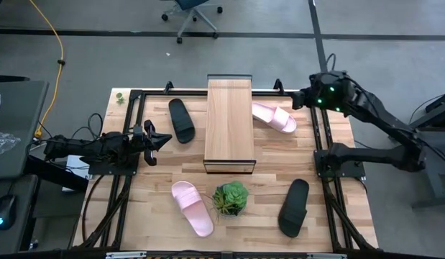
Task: Pick and place slides into the shelf
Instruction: Put the top pink slide on the shelf
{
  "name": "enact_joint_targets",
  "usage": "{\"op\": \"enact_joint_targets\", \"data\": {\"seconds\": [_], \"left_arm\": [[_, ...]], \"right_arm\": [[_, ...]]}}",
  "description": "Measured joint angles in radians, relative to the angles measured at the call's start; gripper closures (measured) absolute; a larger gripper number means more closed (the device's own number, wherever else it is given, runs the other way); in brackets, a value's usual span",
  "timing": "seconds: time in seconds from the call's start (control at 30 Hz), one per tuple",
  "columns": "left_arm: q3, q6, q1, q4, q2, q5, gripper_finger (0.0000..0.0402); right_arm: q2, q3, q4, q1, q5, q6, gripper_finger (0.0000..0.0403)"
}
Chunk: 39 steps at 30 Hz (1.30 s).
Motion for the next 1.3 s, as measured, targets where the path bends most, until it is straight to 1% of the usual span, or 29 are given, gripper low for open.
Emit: {"op": "enact_joint_targets", "data": {"seconds": [0.13,0.27,0.43,0.53,0.77,0.87,0.97,1.07,1.13,1.2,1.3], "left_arm": [[0.0,0.0,0.0,0.0,0.0,0.0,0.0401],[0.0,0.0,0.0,0.0,0.0,0.0,0.0401],[0.0,0.0,0.0,-0.005,0.0,0.001,0.0401],[0.0,0.0,0.0,-0.005,0.0,0.001,0.0401],[0.0,0.0,0.0,-0.027,0.0,0.001,0.0401],[0.0,0.0,0.0,-0.046,0.0,0.001,0.0401],[0.0,0.0,0.0,-0.053,0.0,0.001,0.0401],[0.0,0.0,0.0,-0.064,0.0,0.001,0.0401],[0.0,0.0,0.0,-0.067,0.0,0.002,0.0401],[0.0,0.0,0.0,-0.068,0.0,0.002,0.0401],[0.0,0.0,0.0,-0.068,0.0,0.002,0.0401]], "right_arm": [[0.063,0.0,-0.008,-0.07,-0.133,-0.018,0.0402],[0.119,0.0,-0.008,-0.109,-0.2,-0.05,0.0402],[0.158,0.0,-0.027,-0.147,-0.212,-0.064,0.0391],[0.167,0.0,-0.065,-0.17,-0.213,-0.079,0.0371],[0.167,0.0,-0.153,-0.211,-0.209,-0.095,0.0311],[0.167,0.0,-0.173,-0.219,-0.206,-0.102,0.0296],[0.166,-0.008,-0.179,-0.227,-0.203,-0.103,0.029],[0.165,-0.063,-0.187,-0.249,-0.205,-0.095,0.029],[0.165,-0.121,-0.177,-0.266,-0.227,-0.066,0.029],[0.165,-0.197,-0.129,-0.279,-0.282,-0.04,0.029],[0.151,-0.311,0.013,-0.283,-0.378,0.026,0.029]]}}
